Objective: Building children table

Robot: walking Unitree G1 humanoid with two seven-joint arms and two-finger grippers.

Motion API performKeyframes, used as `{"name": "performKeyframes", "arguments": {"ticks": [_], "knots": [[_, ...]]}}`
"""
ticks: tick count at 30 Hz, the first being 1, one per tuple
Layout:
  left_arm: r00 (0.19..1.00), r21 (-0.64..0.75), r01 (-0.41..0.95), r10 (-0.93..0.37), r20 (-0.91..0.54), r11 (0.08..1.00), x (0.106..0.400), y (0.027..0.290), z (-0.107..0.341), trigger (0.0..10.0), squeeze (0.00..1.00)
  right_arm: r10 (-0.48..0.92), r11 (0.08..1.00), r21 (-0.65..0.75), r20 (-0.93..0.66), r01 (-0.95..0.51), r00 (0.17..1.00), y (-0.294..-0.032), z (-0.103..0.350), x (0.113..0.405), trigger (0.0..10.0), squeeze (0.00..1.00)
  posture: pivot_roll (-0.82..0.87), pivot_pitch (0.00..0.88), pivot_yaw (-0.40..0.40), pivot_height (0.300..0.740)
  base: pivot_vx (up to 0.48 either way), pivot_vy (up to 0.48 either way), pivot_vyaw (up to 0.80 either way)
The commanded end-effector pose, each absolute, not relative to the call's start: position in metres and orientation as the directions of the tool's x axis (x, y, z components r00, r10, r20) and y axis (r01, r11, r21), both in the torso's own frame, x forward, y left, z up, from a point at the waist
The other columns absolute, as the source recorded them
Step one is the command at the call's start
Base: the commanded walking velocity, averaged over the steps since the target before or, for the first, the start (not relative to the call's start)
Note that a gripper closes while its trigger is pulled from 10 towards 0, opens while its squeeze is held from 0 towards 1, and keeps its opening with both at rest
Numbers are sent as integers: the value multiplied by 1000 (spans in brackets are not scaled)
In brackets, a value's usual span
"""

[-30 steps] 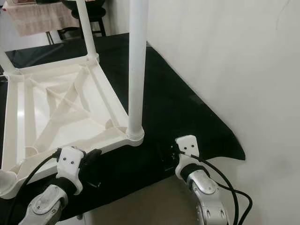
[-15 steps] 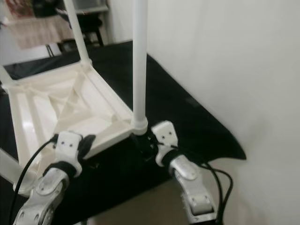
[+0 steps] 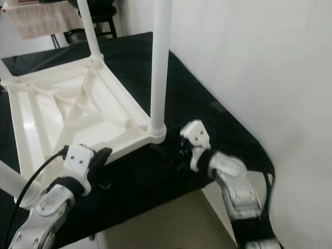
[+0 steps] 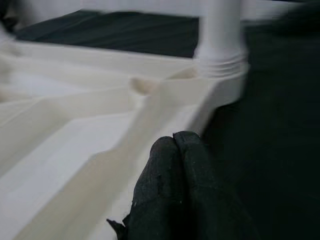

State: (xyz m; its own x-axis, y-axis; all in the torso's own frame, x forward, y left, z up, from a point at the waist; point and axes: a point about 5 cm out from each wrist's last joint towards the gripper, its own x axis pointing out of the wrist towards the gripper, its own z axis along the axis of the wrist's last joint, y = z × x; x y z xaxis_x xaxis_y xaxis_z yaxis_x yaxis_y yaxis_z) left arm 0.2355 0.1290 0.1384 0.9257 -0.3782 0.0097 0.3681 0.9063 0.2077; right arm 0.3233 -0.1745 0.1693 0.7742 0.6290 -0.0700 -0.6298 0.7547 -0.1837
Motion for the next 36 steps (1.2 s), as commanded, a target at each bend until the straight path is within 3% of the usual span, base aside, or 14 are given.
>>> {"name": "performKeyframes", "arguments": {"ticks": [1, 7, 11, 14, 21, 25, 26, 27, 28, 29, 30, 31, 36], "knots": [[913, 242, 397, -408, -3, 885, 227, 127, 138, 10000, 0, 609, 773, -154, -87, -615, 788, -177, 162, 332, 10000, 0, 42, 130, -29, 740, 0, 0, 0], [880, 197, 470, -472, -40, 860, 212, 122, 136, 10000, 0, 630, 761, -130, -85, -635, 772, -180, 168, 344, 10000, 0, 66, 160, -38, 740, 0, 0, 0], [849, 117, 529, -526, -58, 841, 193, 119, 135, 10000, 0, 733, 677, -86, -13, -731, 680, -181, 194, 354, 10000, 0, 84, 188, -45, 740, 0, 0, 0], [831, 80, 556, -553, -63, 827, 186, 118, 135, 10000, 0, 842, 539, -79, 61, -839, 536, -166, 217, 356, 10000, 0, 91, 211, -48, 740, 0, 0, 0], [824, 49, 567, -563, -67, 823, 181, 117, 134, 10000, 0, 860, 509, -106, 88, -854, 502, -153, 229, 368, 10000, 0, 100, 222, -47, 740, 0, 0, 0], [822, 38, 569, -566, -66, 821, 179, 117, 133, 10000, 0, 899, 437, -129, 70, -890, 432, -141, 233, 371, 10000, 0, 116, 222, -55, 740, 0, 0, 0], [825, 34, 564, -562, -65, 825, 178, 118, 133, 10000, 0, 926, 377, -144, 48, -915, 374, -133, 235, 371, 10000, 0, 121, 215, -63, 740, 0, 0, 0], [827, 32, 561, -558, -64, 827, 178, 118, 133, 10000, 0, 941, 337, -151, 34, -929, 336, -129, 236, 372, 7451, 0, 122, 214, -65, 740, 0, 0, 0], [827, 32, 561, -558, -64, 827, 178, 118, 133, 10000, 0, 941, 337, -151, 34, -929, 336, -129, 236, 372, 7451, 0, 122, 214, -65, 740, 0, 0, 0], [829, 34, 558, -556, -61, 829, 178, 119, 134, 10000, 0, 950, 309, -160, 13, -938, 311, -126, 235, 372, 2745, 0, 126, 209, -66, 740, 0, 0, 0], [829, 34, 558, -556, -61, 829, 178, 119, 134, 10000, 0, 950, 309, -160, 13, -938, 311, -126, 235, 372, 2745, 0, 126, 209, -66, 740, 0, 0, 0], [834, 36, 552, -550, -55, 833, 178, 119, 134, 10000, 0, 954, 294, -168, -11, -941, 300, -126, 233, 372, 0, 0, 130, 201, -66, 740, 0, 0, 0], [858, 26, 513, -513, -8, 858, 185, 122, 139, 10000, 0, 943, 325, -157, -24, -933, 333, -145, 228, 372, 0, 0, 108, 182, -64, 740, 0, 0, 0]]}}
